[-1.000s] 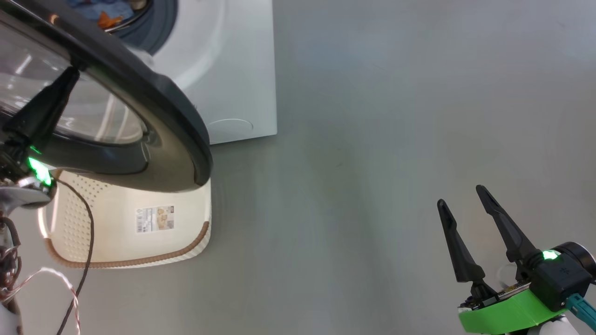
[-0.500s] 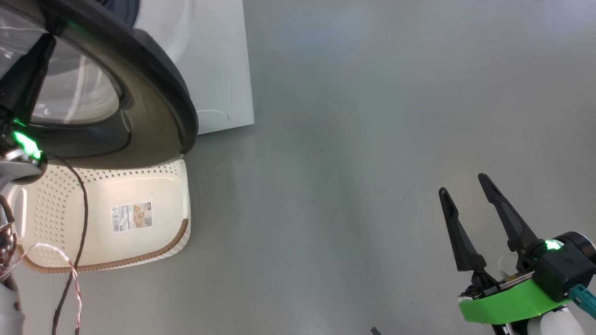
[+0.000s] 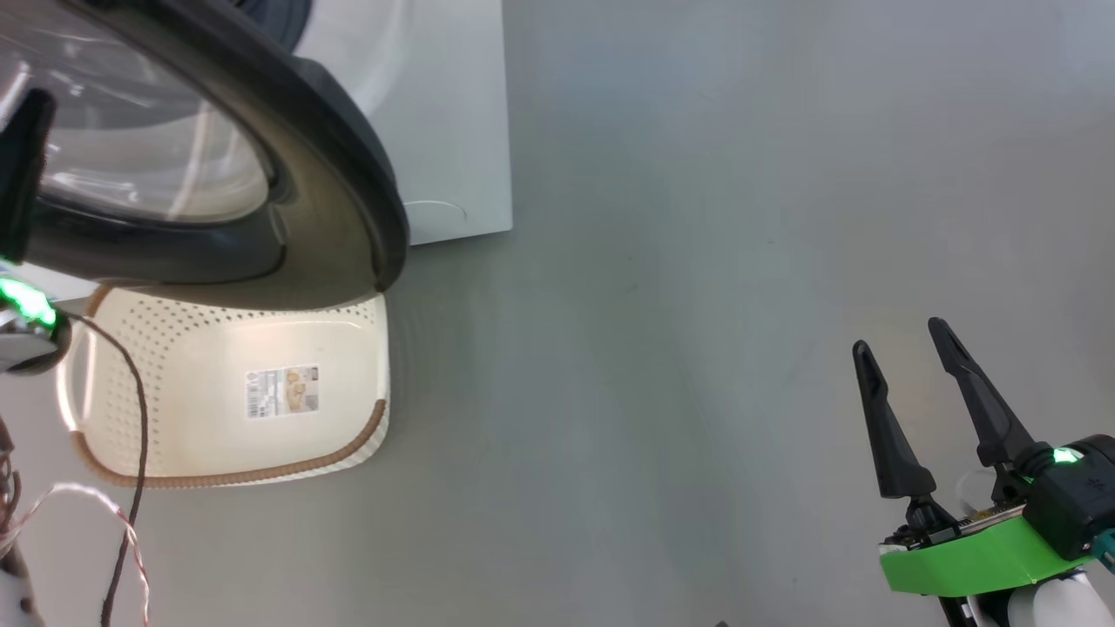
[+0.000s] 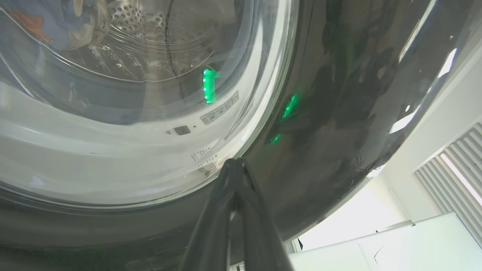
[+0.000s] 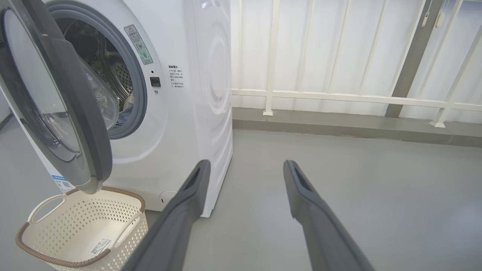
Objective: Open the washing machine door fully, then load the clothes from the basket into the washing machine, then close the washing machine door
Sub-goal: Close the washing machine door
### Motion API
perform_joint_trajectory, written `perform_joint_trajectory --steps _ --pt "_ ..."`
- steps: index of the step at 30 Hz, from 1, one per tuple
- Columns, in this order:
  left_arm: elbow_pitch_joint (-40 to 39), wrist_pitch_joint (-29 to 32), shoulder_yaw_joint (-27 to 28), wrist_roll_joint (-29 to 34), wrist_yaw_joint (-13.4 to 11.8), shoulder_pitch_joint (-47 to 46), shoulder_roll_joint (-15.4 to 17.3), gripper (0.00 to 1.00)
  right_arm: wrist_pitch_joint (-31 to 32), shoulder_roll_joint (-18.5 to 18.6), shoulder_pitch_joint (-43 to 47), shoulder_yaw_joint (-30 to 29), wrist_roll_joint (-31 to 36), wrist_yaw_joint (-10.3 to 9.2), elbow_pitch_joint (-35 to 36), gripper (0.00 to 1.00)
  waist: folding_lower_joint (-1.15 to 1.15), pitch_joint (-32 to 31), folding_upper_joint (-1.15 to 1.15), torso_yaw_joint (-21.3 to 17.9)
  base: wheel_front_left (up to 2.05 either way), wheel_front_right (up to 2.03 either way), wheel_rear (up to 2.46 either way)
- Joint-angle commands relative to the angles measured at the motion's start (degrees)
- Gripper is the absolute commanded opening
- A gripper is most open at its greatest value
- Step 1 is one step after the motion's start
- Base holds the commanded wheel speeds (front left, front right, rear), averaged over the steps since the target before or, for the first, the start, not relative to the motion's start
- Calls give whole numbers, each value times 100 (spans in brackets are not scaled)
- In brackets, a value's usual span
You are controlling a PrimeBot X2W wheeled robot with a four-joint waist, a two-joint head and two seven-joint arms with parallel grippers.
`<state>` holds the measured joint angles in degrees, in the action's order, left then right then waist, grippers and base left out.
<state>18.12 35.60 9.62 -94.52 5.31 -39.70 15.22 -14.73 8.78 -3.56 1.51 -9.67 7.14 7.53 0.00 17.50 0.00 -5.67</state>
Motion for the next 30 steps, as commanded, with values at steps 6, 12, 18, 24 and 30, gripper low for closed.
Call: perform_joint_trajectory --steps 6,12,18,24,30 --pt "-578 -448 446 151 174 448 140 100 -27 -12 37 18 75 35 156 100 0 -182 0 240 0 0 0" --pt "-988 -987 657 384 201 979 -114 100 -27 -22 129 -4 97 35 160 100 0 -368 0 393 0 0 0" --pt "-1400 -1413 678 818 210 1377 -235 100 -27 2 217 -6 124 35 150 100 0 -542 0 517 0 0 0" --pt "-2122 -2228 544 2090 215 1775 -120 100 -27 35 306 -4 159 35 148 100 0 -743 0 598 0 0 0" --pt "-2924 -3484 3 4798 43 2648 80 100 -27 82 419 31 209 35 151 100 0 -1001 0 652 0 0 0"
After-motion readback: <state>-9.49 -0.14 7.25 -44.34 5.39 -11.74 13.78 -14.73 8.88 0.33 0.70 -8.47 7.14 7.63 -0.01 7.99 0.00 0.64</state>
